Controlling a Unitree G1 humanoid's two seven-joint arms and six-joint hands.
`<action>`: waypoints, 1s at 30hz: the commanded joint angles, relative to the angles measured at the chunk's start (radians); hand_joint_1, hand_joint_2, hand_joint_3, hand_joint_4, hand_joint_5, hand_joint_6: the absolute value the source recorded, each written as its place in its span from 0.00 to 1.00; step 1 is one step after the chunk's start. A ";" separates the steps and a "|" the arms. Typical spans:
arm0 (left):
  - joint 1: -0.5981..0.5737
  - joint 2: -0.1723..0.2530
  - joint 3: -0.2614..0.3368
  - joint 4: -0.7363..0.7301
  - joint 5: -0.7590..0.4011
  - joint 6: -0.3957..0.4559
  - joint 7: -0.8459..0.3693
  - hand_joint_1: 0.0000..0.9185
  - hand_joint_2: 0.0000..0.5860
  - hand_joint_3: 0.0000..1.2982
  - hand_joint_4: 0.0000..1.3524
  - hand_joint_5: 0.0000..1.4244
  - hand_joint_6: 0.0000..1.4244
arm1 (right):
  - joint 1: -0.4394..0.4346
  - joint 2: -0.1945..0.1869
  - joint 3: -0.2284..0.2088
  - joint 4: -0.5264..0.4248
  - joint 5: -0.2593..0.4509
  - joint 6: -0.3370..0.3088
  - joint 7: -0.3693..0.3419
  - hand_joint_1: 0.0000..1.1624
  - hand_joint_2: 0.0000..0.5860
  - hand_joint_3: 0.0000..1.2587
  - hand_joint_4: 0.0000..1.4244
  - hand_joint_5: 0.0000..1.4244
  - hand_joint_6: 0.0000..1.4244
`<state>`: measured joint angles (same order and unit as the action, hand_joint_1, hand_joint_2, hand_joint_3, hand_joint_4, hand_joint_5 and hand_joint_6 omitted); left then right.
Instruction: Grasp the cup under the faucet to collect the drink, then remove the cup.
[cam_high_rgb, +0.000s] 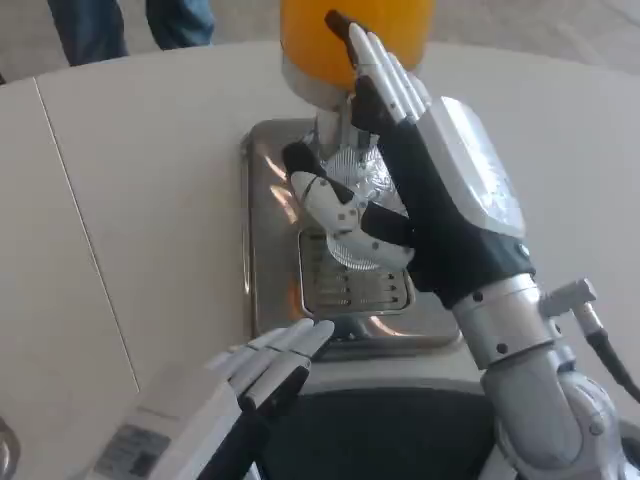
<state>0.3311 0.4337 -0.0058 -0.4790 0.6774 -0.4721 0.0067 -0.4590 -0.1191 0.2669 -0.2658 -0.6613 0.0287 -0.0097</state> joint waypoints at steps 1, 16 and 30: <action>0.008 0.001 0.006 -0.008 -0.005 0.010 -0.018 0.10 0.20 0.10 0.04 0.11 0.20 | -0.031 -0.029 0.044 0.017 -0.048 0.030 0.075 0.32 0.80 0.00 0.00 0.00 0.00; -0.004 -0.001 0.002 0.002 -0.015 0.026 -0.028 0.09 0.19 0.10 0.05 0.12 0.20 | -0.094 -0.087 0.095 0.039 -0.141 0.069 0.178 0.34 0.82 0.00 0.00 0.00 0.00; -0.048 -0.130 -0.055 -0.048 -0.079 0.283 -0.132 0.08 0.15 0.00 0.00 0.11 0.21 | -0.084 -0.106 0.091 0.019 -0.140 0.066 0.179 0.35 0.83 0.00 0.00 0.00 0.00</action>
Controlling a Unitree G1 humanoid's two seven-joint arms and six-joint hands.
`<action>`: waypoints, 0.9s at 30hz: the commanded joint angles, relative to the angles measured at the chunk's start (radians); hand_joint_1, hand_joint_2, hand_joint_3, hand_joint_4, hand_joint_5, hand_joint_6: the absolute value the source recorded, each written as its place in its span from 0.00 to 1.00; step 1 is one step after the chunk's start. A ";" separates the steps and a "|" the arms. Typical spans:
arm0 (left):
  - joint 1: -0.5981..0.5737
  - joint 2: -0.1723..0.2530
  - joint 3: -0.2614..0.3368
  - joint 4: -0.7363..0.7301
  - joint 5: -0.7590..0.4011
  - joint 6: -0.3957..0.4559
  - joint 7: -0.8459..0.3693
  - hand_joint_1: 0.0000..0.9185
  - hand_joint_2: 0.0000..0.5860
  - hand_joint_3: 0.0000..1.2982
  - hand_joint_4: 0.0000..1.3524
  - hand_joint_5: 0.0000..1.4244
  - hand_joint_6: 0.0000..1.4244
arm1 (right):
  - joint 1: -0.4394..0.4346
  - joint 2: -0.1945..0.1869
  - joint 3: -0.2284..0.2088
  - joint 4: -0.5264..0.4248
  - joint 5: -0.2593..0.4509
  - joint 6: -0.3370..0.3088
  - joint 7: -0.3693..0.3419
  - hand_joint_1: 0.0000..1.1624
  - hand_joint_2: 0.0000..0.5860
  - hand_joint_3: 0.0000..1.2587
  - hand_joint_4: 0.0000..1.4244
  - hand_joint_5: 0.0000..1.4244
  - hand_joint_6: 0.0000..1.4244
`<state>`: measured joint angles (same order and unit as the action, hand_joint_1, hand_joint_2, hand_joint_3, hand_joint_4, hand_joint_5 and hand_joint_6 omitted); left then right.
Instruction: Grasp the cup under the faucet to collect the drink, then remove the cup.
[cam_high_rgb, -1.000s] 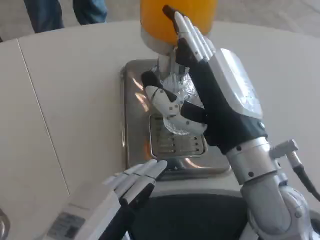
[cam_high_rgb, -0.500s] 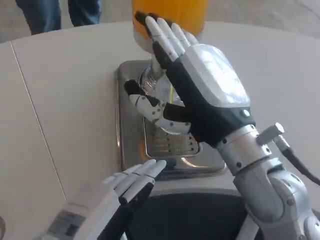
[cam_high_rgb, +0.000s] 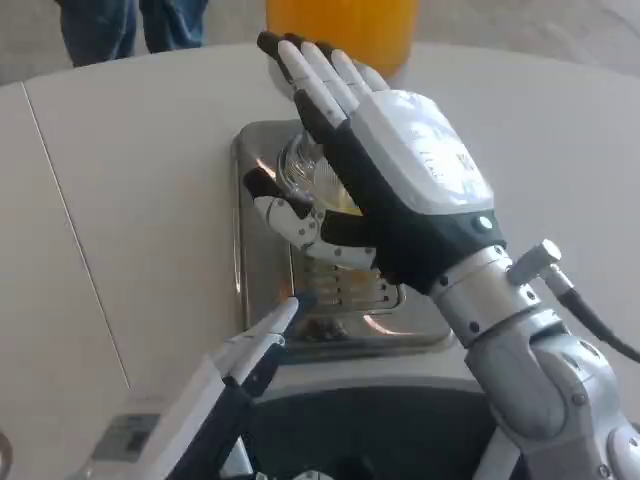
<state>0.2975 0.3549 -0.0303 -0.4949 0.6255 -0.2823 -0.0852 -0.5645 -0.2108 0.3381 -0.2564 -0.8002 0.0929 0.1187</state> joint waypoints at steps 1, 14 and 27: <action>-0.022 -0.068 -0.040 -0.038 -0.028 0.121 -0.046 0.08 0.14 0.00 0.00 0.11 0.21 | 0.024 -0.015 0.020 0.006 -0.001 0.003 0.052 0.35 0.83 0.00 0.00 0.00 0.00; -0.115 -0.264 -0.150 -0.044 0.078 0.379 0.033 0.15 0.09 0.00 0.00 0.09 0.21 | 0.030 -0.022 0.018 -0.004 0.006 0.005 0.064 0.36 0.82 0.00 0.00 0.00 0.00; -0.226 -0.386 -0.234 0.075 0.164 0.464 0.202 0.23 0.08 0.00 0.00 0.10 0.20 | 0.034 -0.022 0.020 -0.025 0.001 0.015 0.077 0.37 0.81 0.00 0.00 0.00 0.00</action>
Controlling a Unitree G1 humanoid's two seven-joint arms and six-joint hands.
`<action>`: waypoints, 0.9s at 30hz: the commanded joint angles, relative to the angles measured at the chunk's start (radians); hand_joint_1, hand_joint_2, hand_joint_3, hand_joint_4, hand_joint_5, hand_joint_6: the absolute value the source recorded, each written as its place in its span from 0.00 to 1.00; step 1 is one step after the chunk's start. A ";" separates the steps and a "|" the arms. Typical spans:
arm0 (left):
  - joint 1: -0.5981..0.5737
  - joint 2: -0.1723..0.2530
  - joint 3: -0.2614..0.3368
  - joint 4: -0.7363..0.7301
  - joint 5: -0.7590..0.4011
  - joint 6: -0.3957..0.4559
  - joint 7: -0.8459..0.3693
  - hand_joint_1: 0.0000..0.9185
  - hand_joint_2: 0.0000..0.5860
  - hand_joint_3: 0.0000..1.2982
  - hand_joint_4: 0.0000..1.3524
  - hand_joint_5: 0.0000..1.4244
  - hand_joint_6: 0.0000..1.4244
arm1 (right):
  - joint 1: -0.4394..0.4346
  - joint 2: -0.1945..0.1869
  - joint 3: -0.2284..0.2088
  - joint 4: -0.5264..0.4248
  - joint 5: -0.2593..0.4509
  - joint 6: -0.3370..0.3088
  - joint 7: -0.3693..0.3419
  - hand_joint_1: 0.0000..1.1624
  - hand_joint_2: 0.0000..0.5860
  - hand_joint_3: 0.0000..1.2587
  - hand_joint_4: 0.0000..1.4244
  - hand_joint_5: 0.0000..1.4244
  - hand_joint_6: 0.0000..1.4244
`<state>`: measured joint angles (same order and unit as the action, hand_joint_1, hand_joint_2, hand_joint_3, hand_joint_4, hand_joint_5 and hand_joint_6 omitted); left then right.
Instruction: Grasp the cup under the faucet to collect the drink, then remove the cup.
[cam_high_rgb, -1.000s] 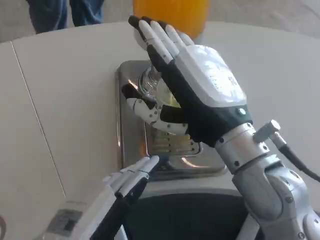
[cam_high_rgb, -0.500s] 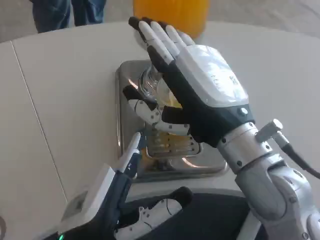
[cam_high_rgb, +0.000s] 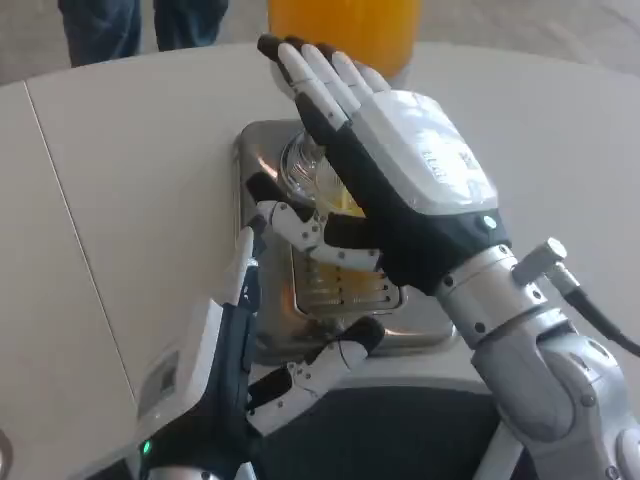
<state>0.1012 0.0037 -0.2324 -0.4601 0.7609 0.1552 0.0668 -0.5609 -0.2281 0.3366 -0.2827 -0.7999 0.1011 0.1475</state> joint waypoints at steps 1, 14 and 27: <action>-0.036 -0.039 -0.037 0.047 0.032 0.031 0.058 0.23 0.08 0.00 0.00 0.10 0.20 | 0.030 -0.005 0.021 0.000 0.001 0.008 0.050 0.37 0.81 0.00 0.00 0.00 0.00; -0.146 -0.075 -0.056 0.156 0.018 0.086 0.123 0.24 0.08 0.00 0.00 0.10 0.21 | 0.045 -0.013 0.005 -0.065 -0.006 0.024 0.072 0.37 0.81 0.00 0.00 0.00 0.00; -0.185 -0.060 -0.062 0.190 -0.016 0.095 0.134 0.23 0.09 0.00 0.00 0.12 0.21 | 0.214 -0.003 -0.030 -0.315 -0.067 0.109 0.119 0.42 0.81 0.00 0.00 0.00 0.00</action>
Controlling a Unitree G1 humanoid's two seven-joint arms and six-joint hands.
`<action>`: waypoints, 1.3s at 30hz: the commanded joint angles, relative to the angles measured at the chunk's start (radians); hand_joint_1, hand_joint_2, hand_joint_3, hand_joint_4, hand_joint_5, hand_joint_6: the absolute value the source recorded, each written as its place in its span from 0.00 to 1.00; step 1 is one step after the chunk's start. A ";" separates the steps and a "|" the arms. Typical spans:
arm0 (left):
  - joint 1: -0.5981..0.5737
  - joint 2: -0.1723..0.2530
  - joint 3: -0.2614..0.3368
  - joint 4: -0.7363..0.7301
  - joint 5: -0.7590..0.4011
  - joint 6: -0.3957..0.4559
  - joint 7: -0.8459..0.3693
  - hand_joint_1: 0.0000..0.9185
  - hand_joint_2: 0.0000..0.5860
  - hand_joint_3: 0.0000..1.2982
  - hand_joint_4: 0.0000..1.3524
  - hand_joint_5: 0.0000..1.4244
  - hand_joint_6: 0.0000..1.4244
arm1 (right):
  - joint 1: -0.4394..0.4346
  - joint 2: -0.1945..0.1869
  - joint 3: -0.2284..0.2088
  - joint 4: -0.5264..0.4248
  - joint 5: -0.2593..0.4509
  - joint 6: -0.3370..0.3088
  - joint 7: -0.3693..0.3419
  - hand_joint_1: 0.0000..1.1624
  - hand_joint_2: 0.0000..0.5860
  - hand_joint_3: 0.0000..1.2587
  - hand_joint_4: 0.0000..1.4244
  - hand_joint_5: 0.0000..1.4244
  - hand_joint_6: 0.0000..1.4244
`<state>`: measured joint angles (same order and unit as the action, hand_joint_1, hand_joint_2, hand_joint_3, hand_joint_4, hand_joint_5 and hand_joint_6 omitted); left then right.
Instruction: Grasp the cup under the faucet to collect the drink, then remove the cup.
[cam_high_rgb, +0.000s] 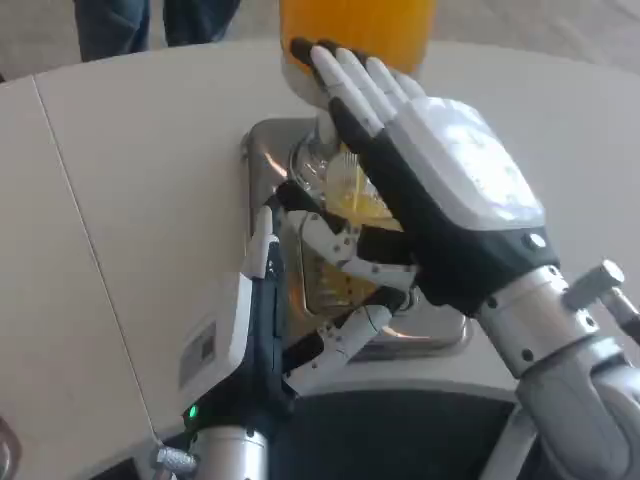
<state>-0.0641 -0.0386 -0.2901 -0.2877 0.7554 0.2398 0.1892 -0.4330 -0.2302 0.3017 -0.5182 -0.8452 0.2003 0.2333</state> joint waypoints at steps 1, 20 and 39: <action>-0.023 -0.017 -0.003 0.020 -0.013 0.011 0.012 0.23 0.09 0.00 0.00 0.12 0.21 | 0.107 -0.003 0.005 -0.100 -0.031 0.010 0.038 0.42 0.81 0.00 0.00 0.00 0.00; -0.086 -0.016 0.011 0.117 -0.057 0.007 0.043 0.22 0.09 0.00 0.00 0.12 0.22 | 0.465 -0.062 -0.100 -0.367 -0.064 -0.015 0.167 0.49 0.77 0.00 0.00 0.00 0.00; -0.253 -0.050 0.037 0.385 -0.144 -0.130 0.257 0.29 0.08 0.00 0.00 0.13 0.21 | 0.740 -0.104 -0.287 -0.444 -0.020 -0.011 0.291 0.52 0.77 0.03 0.00 0.00 0.00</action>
<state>-0.2892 -0.0660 -0.2548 0.0551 0.6226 0.1420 0.4065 0.2869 -0.3276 0.0295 -0.9458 -0.8742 0.1952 0.5064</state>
